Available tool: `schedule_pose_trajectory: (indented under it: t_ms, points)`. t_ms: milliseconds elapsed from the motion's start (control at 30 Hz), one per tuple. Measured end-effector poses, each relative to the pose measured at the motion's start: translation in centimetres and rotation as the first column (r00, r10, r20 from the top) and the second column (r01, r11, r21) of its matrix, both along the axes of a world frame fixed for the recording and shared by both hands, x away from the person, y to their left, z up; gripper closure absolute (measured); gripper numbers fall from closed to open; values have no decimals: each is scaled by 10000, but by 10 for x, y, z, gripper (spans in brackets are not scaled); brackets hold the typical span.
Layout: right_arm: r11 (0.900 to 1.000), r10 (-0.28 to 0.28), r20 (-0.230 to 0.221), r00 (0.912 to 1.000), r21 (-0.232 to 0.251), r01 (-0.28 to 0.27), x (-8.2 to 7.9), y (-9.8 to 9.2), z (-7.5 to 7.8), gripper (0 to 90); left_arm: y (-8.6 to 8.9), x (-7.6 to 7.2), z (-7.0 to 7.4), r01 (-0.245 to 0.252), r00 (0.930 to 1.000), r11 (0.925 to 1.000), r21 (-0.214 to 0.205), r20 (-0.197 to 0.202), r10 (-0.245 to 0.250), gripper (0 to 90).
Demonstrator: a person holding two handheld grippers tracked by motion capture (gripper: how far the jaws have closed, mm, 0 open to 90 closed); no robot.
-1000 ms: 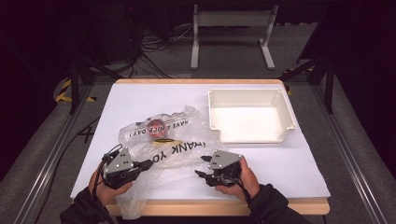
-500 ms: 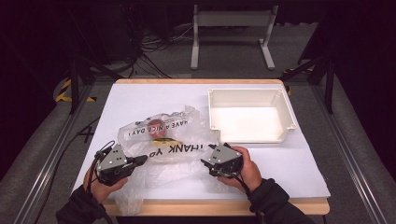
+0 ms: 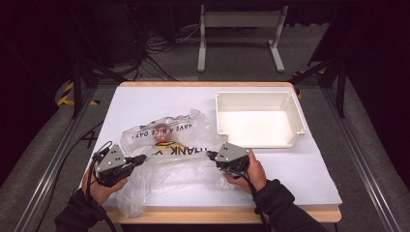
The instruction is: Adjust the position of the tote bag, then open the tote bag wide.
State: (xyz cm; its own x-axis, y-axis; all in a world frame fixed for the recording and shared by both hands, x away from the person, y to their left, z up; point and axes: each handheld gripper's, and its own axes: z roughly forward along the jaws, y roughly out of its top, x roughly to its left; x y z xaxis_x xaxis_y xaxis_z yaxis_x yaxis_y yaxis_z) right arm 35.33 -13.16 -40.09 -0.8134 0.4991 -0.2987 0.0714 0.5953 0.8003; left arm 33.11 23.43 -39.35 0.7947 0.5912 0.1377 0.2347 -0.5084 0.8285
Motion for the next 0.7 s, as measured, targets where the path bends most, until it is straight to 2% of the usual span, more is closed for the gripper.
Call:
schedule_pose_trajectory:
  t_ms: [167, 267, 467, 700]
  points:
    - [10000, 33, -43, 10000, 89, -32, 4, 2, 3, 900, 4, 7, 1, 29, 10000, 9999, -121, 10, -29, 897]
    - [10000, 40, 78, 10000, 72, -41, 3, 3, 6, 900, 6, 10, 1, 19, 10000, 9998, -177, 61, -18, 896]
    - [9994, 29, 218, 9998, 334, -36, 8, 6, 11, 900, 8, 13, 1, -255, 9994, 9997, -47, 231, 256, 891]
    - [9991, -335, 423, 9985, 273, 323, 17, 10, 14, 900, 7, 24, 3, -426, 9982, 9991, 20, 428, 424, 890]
